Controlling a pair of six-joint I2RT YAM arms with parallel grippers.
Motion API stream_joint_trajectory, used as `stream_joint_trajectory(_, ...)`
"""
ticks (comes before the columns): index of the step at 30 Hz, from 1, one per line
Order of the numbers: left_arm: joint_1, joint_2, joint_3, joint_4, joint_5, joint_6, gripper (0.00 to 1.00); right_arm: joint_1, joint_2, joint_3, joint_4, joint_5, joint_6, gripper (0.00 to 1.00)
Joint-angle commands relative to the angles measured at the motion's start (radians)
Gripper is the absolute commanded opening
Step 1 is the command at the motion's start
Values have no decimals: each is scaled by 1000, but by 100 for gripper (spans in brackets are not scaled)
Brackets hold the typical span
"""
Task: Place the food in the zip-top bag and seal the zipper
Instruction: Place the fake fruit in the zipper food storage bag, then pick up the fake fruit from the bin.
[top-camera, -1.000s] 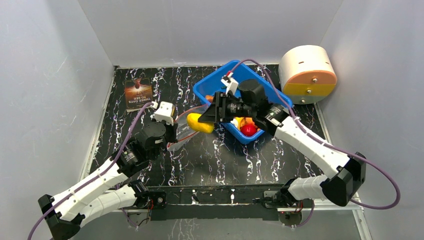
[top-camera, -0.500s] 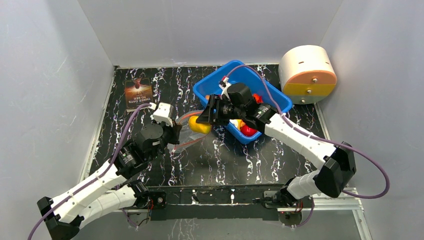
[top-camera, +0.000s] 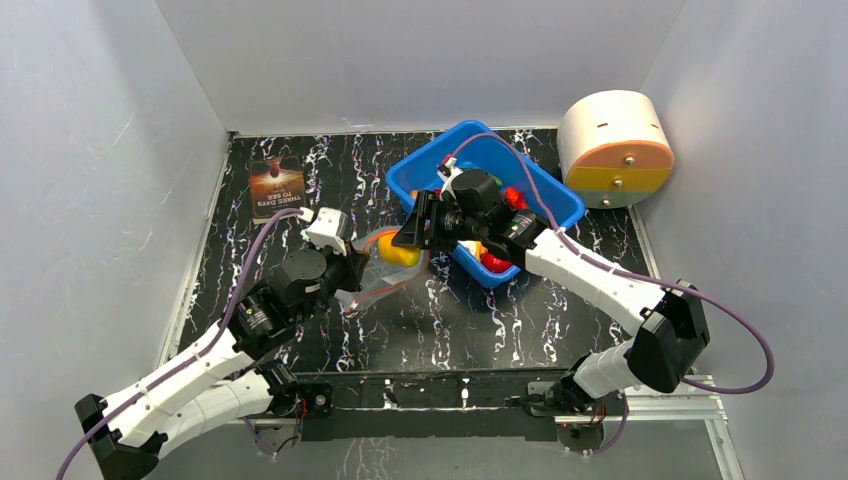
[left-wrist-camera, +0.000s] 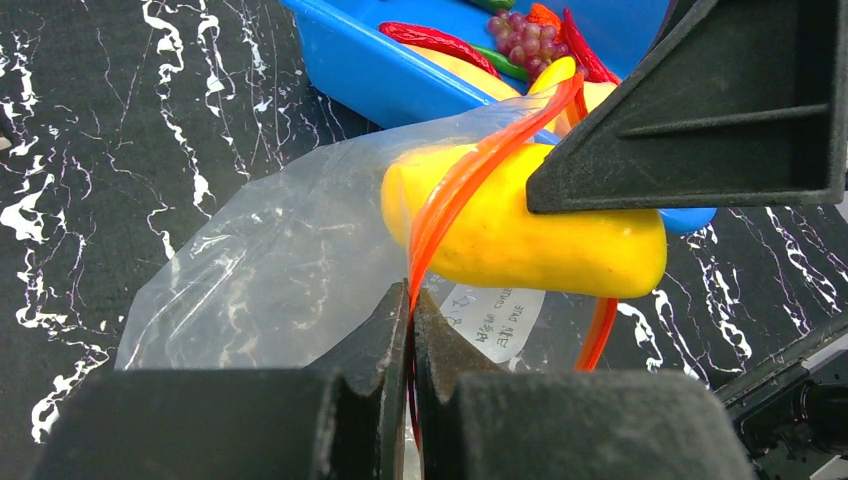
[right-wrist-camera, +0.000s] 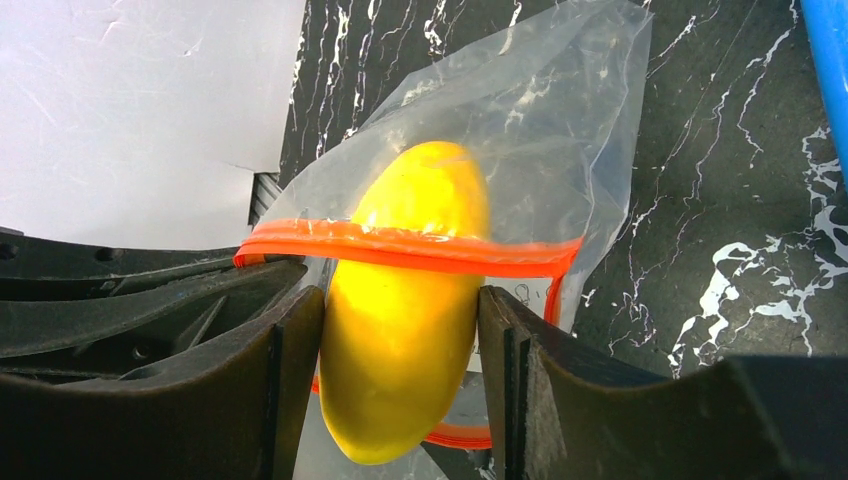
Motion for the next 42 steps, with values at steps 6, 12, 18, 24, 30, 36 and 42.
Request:
stream_joint_trajectory(6, 5, 13, 17, 8, -18, 8, 0, 5, -80, 34, 49, -7, -142, 66)
stream_joint_trajectory(12, 5, 13, 16, 8, -26, 15, 0, 5, -122, 69, -11, -9, -235, 68)
stream_joint_trajectory(18, 5, 15, 27, -12, -48, 34, 0, 3, -147, 112, -95, 102, -290, 66)
stream_joint_trajectory(24, 6, 25, 19, -32, -57, 47, 0, -1, -142, 205, -221, 265, -384, 66)
stream_joint_trajectory(30, 5, 16, 2, -36, -60, 50, 0, -15, -126, 242, -312, 495, -477, 68)
stream_joint_trajectory(36, 5, 8, 2, -45, -69, 74, 0, -39, -55, 253, -394, 748, -550, 64)
stream_joint_trajectory(42, 6, 4, -9, -34, -54, 69, 0, -111, 9, 217, -362, 778, -522, 53)
